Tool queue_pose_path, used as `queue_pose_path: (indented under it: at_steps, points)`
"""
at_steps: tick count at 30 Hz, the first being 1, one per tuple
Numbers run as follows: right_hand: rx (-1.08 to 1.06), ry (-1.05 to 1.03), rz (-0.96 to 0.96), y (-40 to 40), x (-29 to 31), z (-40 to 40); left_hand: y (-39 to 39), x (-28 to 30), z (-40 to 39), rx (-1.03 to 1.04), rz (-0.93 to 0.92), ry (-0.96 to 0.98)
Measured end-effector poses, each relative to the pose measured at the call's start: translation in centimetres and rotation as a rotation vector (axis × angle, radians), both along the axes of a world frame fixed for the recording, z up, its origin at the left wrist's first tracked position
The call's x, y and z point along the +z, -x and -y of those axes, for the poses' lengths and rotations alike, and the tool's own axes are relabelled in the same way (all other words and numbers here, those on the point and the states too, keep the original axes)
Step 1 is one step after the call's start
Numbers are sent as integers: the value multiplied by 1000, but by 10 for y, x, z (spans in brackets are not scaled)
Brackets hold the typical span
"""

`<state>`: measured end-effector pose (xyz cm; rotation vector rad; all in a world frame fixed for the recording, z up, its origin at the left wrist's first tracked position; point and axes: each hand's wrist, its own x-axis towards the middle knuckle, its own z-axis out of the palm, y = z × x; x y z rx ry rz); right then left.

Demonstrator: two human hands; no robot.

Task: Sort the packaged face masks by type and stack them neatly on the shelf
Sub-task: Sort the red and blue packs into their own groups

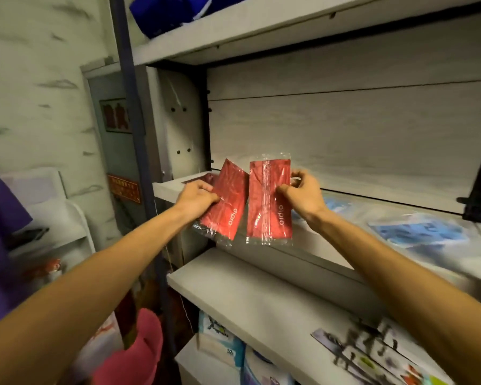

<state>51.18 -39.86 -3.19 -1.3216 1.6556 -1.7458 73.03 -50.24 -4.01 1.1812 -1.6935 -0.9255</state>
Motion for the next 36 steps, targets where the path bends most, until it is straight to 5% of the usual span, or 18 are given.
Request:
queue_pose_path:
  at_steps: [14,28,31,36]
  points:
    - [23,-190,142,-18,7,155,-4,-11,183,37,-18,11]
    - [-105,-334,233,-53,-1,336,-10,-15,380,-280,424,224]
    - [-189,-346,128,-56,-15,362,0,-25,402,-358,399,261]
    - [-405,-577,-476,-47,-32,393,14,-33,429,-396,363,315]
